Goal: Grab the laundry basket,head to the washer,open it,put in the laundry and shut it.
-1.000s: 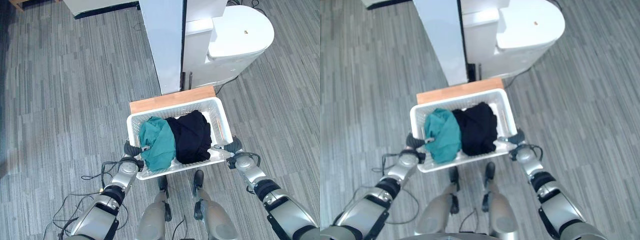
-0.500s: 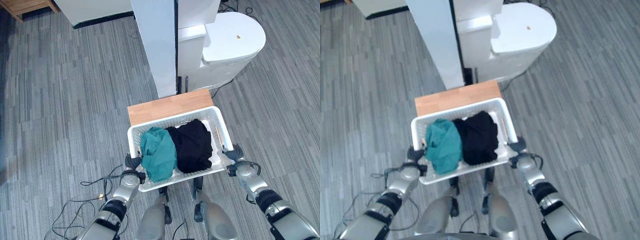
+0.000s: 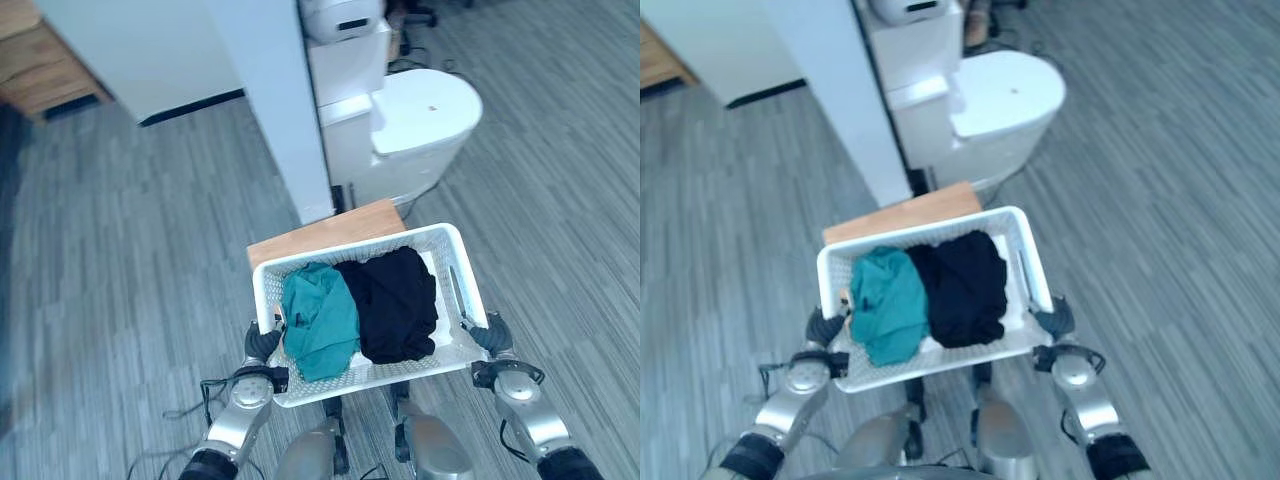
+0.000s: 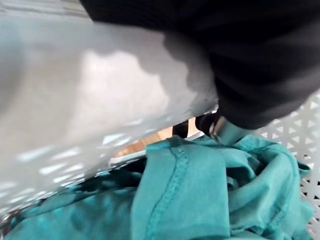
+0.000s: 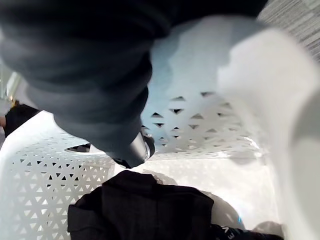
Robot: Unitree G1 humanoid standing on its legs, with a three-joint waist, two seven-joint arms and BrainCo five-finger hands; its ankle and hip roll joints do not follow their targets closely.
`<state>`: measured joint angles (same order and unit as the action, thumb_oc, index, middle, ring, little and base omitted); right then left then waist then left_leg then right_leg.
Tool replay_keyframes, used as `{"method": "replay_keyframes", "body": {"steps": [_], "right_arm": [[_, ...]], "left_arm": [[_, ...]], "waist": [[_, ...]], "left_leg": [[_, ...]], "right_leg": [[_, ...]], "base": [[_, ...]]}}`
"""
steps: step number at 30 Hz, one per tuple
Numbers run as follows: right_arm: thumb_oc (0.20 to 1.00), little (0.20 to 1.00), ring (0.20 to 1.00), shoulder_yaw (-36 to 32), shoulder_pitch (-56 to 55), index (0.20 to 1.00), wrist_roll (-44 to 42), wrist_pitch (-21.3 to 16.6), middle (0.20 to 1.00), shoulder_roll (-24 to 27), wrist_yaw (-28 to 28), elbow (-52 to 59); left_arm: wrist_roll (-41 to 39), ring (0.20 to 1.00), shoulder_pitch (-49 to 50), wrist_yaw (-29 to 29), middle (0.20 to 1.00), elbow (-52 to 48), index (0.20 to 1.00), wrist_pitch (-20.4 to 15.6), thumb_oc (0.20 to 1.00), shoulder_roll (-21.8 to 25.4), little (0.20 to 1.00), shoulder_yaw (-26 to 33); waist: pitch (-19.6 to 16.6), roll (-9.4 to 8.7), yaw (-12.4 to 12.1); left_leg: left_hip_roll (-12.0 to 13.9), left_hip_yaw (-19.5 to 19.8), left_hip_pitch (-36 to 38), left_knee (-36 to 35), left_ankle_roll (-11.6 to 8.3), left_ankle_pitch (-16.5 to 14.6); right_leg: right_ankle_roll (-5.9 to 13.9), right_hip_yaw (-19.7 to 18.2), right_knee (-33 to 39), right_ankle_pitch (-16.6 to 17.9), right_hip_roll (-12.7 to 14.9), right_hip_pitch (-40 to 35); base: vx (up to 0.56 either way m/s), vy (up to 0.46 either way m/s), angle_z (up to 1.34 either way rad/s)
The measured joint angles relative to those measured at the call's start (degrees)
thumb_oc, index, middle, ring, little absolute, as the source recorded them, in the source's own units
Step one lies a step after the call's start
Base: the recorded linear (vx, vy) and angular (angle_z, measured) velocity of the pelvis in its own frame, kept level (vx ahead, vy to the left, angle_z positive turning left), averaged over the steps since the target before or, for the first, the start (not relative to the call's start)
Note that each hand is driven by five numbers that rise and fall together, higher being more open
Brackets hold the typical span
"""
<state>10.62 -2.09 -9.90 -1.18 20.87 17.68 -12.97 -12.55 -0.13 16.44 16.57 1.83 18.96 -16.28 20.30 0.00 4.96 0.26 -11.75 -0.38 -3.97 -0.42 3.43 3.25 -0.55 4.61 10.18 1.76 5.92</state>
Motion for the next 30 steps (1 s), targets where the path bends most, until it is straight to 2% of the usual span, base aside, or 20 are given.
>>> {"method": "replay_keyframes", "body": {"steps": [2,3,4,5,7,8,9,11,12,13,14,16,18,19,20,21,23,26,29,30], "right_arm": [[0.2,0.2,0.2,-0.3,-0.6,0.2,0.3,0.1,0.2,0.1,0.0,0.9],[0.2,0.2,0.2,-1.1,-0.6,0.2,0.5,0.4,0.2,-1.7,-0.2,1.8],[0.2,0.2,0.2,-0.9,0.6,0.2,0.8,0.4,0.2,-2.8,-0.2,1.8],[0.2,0.2,0.2,-0.1,2.2,0.2,1.0,0.4,0.2,-3.2,-0.2,1.6],[0.2,0.2,0.2,-1.3,0.6,0.2,0.8,0.4,0.2,-2.4,-0.2,1.4],[0.2,0.2,0.2,-1.5,2.4,0.2,0.8,0.6,0.2,-3.7,-0.2,-0.2],[0.2,0.2,0.2,-0.7,3.8,0.2,1.1,0.5,0.2,-4.7,-0.2,-0.7],[0.2,0.2,0.2,1.4,2.7,0.2,1.1,0.5,0.2,-4.1,-0.2,-0.3],[0.2,0.2,0.2,1.6,1.6,0.2,1.1,0.5,0.2,-4.1,-0.3,-0.3],[0.2,0.2,0.2,1.8,0.7,0.2,1.1,0.5,0.2,-4.1,-0.3,-0.1],[0.2,0.2,0.2,1.7,-0.7,0.2,1.1,0.5,0.2,-3.8,-0.3,0.9],[0.2,0.2,0.2,1.3,-1.1,0.2,1.1,0.6,0.2,-2.6,-0.3,1.0],[0.2,0.2,0.2,1.5,-1.3,0.2,1.0,0.6,0.2,-0.3,-0.4,1.5],[0.2,0.2,0.2,1.6,-1.5,0.2,1.0,0.6,0.2,1.5,-0.5,2.4],[0.2,0.2,0.2,1.7,-1.4,0.2,0.9,0.5,0.2,2.8,-0.6,2.5],[0.2,0.2,0.2,1.4,-1.2,0.2,0.9,0.5,0.2,3.3,-0.8,2.5],[0.2,0.2,0.2,1.2,-1.7,0.2,0.9,0.4,0.2,3.5,-1.4,3.4],[0.2,0.2,0.2,1.0,-3.1,0.2,0.9,0.5,0.2,3.6,-1.5,3.3],[0.2,0.2,0.2,1.3,-3.4,0.2,0.9,0.8,0.2,3.6,-1.7,2.7],[0.2,0.2,0.2,1.6,-3.7,0.2,0.9,0.9,0.2,3.4,-1.7,2.6]], "left_arm": [[0.2,0.2,-0.7,-0.6,0.2,-0.2,0.2,0.0,0.2,0.5,0.2,0.3],[0.3,0.2,-0.5,-0.5,0.2,-0.8,0.2,0.1,0.2,0.7,0.2,0.7],[0.3,0.2,-0.1,-0.5,0.2,-1.0,0.2,0.1,0.2,1.8,0.2,1.2],[0.2,0.2,-0.3,-0.7,0.2,-0.9,0.2,0.0,0.2,2.9,0.2,2.1],[0.5,0.2,-4.2,-1.7,0.2,-0.5,0.2,0.0,0.2,1.8,0.2,1.8],[1.6,0.2,-3.5,-1.4,0.2,-1.2,0.2,0.0,0.2,1.4,0.2,2.8],[1.5,0.2,-1.2,-1.2,0.2,-0.3,0.2,0.0,0.2,2.1,0.2,3.6],[1.5,0.2,0.7,-1.4,0.2,0.0,0.2,0.0,0.2,1.9,0.2,4.4],[1.5,0.2,1.5,-1.4,0.2,-0.1,0.2,0.0,0.2,1.9,0.2,4.1],[1.5,0.2,2.3,-1.5,0.2,-0.1,0.2,0.0,0.2,2.2,0.2,3.8],[1.5,0.2,2.7,-1.6,0.2,0.4,0.2,0.0,0.2,2.5,0.2,3.3],[1.5,0.2,2.1,-1.6,0.2,1.3,0.2,0.0,0.2,1.0,0.2,3.3],[1.5,0.2,2.0,-1.7,0.2,1.3,0.2,0.1,0.2,0.3,0.2,2.6],[1.5,0.2,1.8,-2.3,0.2,1.3,0.2,0.1,0.2,-0.9,0.2,2.6],[1.5,0.2,1.5,-2.3,0.2,1.4,0.2,0.1,0.2,-1.6,0.2,2.2],[1.5,0.2,2.1,-2.3,0.2,1.4,0.2,0.0,0.2,-1.9,0.2,1.9],[1.4,0.2,2.7,-2.3,0.2,1.2,0.2,0.0,0.2,-2.4,0.2,1.8],[1.4,0.2,3.4,-2.3,0.2,1.9,0.2,0.0,0.2,-3.5,0.2,2.0],[1.4,0.2,4.8,-2.4,0.2,2.1,0.2,0.2,0.2,-3.4,0.2,2.0],[1.4,0.2,5.1,-2.4,0.2,2.3,0.2,0.2,0.2,-3.3,0.2,2.0]], "waist": [[-0.7,-1.04,1.6],[-0.8,-2.05,2.5],[-0.9,-2.69,2.5],[-1.2,-3.21,1.6],[-1.6,-3.63,4.5],[-2.1,-4.46,2.5],[-2.9,-4.3,1.0],[-5.3,-3.08,-0.1],[-6.6,-3.08,-0.7],[-7.9,-3.39,-1.2],[-9.1,-3.62,-1.1],[-9.7,-2.07,-0.1],[-9.8,-1.77,0.8],[-9.8,-1.47,1.6],[-9.6,-1.05,1.9],[-9.6,-1.04,0.5],[-9.4,-1.09,-0.4],[-7.9,-1.8,-1.3],[-5.3,-0.45,-2.7],[-4.9,0.29,-3.8]], "left_leg": [[-0.4,-2.9,1.0,0.0,0.62,-0.7],[-0.2,-6.5,1.5,0.2,0.61,-1.2],[0.5,-10.8,2.3,0.2,1.7,-2.6],[1.7,-14.3,3.0,-0.3,2.74,-3.5],[1.4,-16.6,3.4,-0.2,2.04,-4.3],[3.5,-25.1,5.0,0.3,-0.16,-4.3],[5.2,-31.0,6.2,1.5,-0.55,-5.0],[8.0,-38.6,8.6,2.8,-1.2,-5.7],[8.2,-40.2,9.3,3.2,-1.23,-5.7],[7.6,-39.0,10.1,3.2,-0.84,-6.0],[7.4,-33.4,11.8,3.4,-1.36,-6.5],[9.7,-31.1,11.5,6.7,-1.51,-6.6],[13.4,-28.0,9.9,16.4,-1.65,-6.7],[15.2,-25.2,8.0,20.8,-4.22,-6.4],[15.5,-22.4,6.3,23.3,-4.84,-4.5],[15.9,-13.8,3.2,32.2,-5.35,-7.5],[12.0,-5.2,-2.0,34.2,-7.01,-11.8],[3.9,5.2,-11.2,25.8,-5.42,-12.5],[2.1,4.3,-18.1,14.7,-3.41,-4.9],[2.0,4.1,-20.0,13.7,-3.68,-3.3]], "right_leg": [[0.12,-2.5,0.0,0.5,0.1,0.7],[1.69,-5.7,-1.1,2.5,-0.8,2.2],[6.2,-8.1,-0.9,5.7,-2.5,3.6],[9.94,-6.7,-0.2,6.5,-2.4,4.2],[2.67,-1.7,-4.2,-0.1,-0.8,4.0],[-1.76,14.7,-8.9,-8.0,1.6,5.3],[-2.76,24.8,-11.1,-10.2,3.5,5.8],[-3.39,43.2,-15.7,-12.3,9.1,4.7],[-3.79,46.5,-17.6,-12.7,11.1,4.9],[-3.7,45.5,-17.5,-11.6,12.5,4.8],[-5.05,40.1,-16.5,-7.7,12.2,4.8],[-5.81,37.8,-16.1,-8.5,9.9,4.7],[-6.59,34.2,-15.1,-9.8,7.7,3.9],[-7.32,32.8,-14.1,-10.1,6.7,3.0],[-8.04,30.8,-13.2,-11.0,5.2,2.4],[-8.78,26.1,-10.3,-10.6,2.6,0.9],[-7.47,23.6,-6.5,-9.0,1.3,-1.0],[-7.52,20.5,-3.5,-9.2,1.1,-3.8],[-6.3,19.9,-0.2,-7.9,-0.5,-8.1],[-6.29,18.8,0.2,-10.1,-0.9,-9.6]], "base": [[-0.08,0.156,-1.03],[-0.04,0.054,-1.65],[-0.02,0.015,-2.39],[-0.01,-0.012,-2.41],[0.08,-0.021,-1.45],[0.08,-0.083,-2.05],[0.02,-0.144,-2.53],[0.1,-0.101,-2.06],[0.2,-0.18,-1.66],[0.23,-0.237,-1.37],[0.23,-0.256,-1.24],[0.18,-0.21,-0.94],[0.21,-0.168,-0.97],[0.31,-0.197,-0.98],[0.31,-0.147,-1.19],[0.16,-0.047,-1.27],[0.18,-0.024,-1.06],[0.17,0.012,-0.46],[0.31,0.035,-0.51],[0.31,0.037,-0.43]]}}
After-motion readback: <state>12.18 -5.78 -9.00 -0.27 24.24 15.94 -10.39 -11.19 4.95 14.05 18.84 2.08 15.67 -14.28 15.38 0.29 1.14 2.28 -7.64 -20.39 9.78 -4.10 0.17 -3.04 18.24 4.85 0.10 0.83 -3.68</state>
